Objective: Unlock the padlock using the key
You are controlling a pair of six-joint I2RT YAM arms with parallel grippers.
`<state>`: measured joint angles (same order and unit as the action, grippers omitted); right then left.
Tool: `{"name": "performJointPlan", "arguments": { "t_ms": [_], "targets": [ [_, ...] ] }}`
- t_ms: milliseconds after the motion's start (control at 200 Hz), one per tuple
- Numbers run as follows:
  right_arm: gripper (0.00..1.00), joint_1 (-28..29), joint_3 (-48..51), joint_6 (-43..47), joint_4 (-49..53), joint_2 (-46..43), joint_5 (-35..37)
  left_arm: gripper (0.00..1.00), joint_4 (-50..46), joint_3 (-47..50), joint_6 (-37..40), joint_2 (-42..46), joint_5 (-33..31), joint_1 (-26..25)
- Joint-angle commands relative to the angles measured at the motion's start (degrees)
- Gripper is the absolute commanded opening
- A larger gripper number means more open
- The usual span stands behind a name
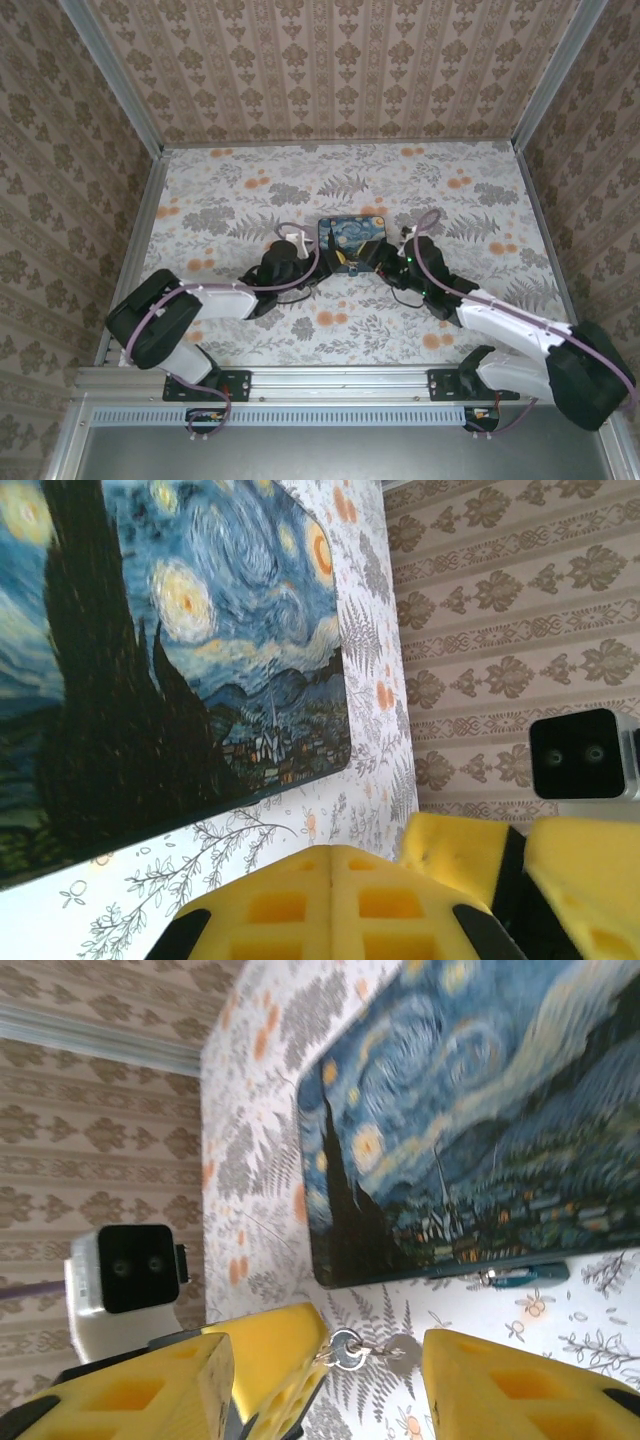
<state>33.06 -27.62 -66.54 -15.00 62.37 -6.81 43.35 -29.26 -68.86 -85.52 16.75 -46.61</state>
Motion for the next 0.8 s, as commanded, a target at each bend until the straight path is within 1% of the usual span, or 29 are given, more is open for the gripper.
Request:
{"name": "performJointPlan", "arguments": {
  "t_ms": [0, 145, 190, 265, 340, 440, 515, 695, 795],
  "targets": [
    [0.57, -3.57, 1.27, 5.75, 3.72, -3.4, -6.3, 0.0, -7.85, -1.87, 6.15, 5.86, 5.56, 1.93],
    [0.62, -9.34, 1.62, 11.93, -3.66, -2.16, -19.42, 0.0, -20.38, -5.85, 14.65, 10.41, 12.77, 5.5],
    [0.64, -10.12, 1.22, 14.04, -6.26, -1.14, -22.73, 0.0, -22.17, -6.49, 16.54, 11.16, 15.36, 6.92],
    [0.64, -10.47, 0.48, 17.24, -10.57, 0.89, -27.18, 0.0, -23.33, -7.18, 18.79, 11.89, 19.56, 9.18],
    [0.64, -10.47, 0.3, 18.53, -15.3, 2.81, -29.67, 0.0, -24.44, -7.97, 20.96, 12.54, 24.58, 10.53],
    [0.62, -10.47, 1.43, 18.43, -22.42, 4.56, -31.59, 0.0, -28.92, -10.06, 24.62, 13.18, 27.79, 10.8],
    [0.61, -10.26, 1.72, 18.2, -25.74, 5.5, -33.02, 0.0, -29.83, -11.1, 25.51, 13.05, 30.03, 10.75],
    [0.57, -9.16, 1.95, 19.16, -28.13, 6.53, -34.91, 0.0, -29.33, -11.95, 25.81, 12.08, 32.14, 10.75],
    [0.55, -7.98, 2.17, 19.48, -28.53, 7.22, -34.53, 0.0, -27.93, -12.37, 25.55, 10.95, 33.05, 10.75]
  ]
}}
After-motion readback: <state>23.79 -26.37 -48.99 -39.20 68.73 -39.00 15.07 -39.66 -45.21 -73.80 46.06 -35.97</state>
